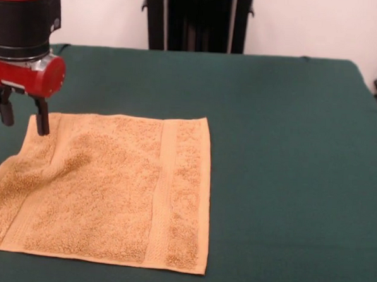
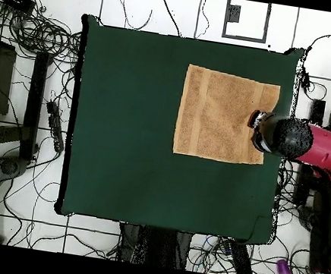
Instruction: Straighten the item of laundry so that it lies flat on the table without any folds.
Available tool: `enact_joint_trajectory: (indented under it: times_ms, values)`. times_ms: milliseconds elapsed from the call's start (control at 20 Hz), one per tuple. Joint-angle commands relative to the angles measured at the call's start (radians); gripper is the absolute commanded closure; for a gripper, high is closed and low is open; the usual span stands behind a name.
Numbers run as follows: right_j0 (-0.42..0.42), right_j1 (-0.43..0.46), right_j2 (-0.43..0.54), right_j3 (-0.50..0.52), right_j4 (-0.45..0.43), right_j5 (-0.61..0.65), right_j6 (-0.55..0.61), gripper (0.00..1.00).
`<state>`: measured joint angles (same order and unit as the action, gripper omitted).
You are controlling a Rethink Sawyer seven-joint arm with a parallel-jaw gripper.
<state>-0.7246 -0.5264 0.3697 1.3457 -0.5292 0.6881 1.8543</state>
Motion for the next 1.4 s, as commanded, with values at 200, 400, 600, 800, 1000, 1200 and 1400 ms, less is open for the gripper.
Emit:
enact_joint_trajectory:
  times_ms: [200, 400, 600, 800, 1000, 1200, 1400]
  values:
    - [0.076, 0.071, -0.008, 0.136, 0.064, -0.048, 0.146, 0.00]
    - [0.082, 0.057, -0.019, 0.152, 0.088, -0.034, 0.151, 0.00]
    - [0.086, 0.025, -0.035, 0.176, 0.114, 0.008, 0.151, 0.00]
    - [0.084, 0.020, -0.046, 0.185, 0.132, 0.012, 0.136, 0.00]
    - [0.083, 0.023, -0.054, 0.187, 0.138, 0.003, 0.118, 0.00]
    - [0.078, 0.042, -0.060, 0.171, 0.133, -0.010, 0.086, 0.00]
    - [0.070, 0.053, -0.066, 0.164, 0.125, -0.018, 0.064, 0.00]
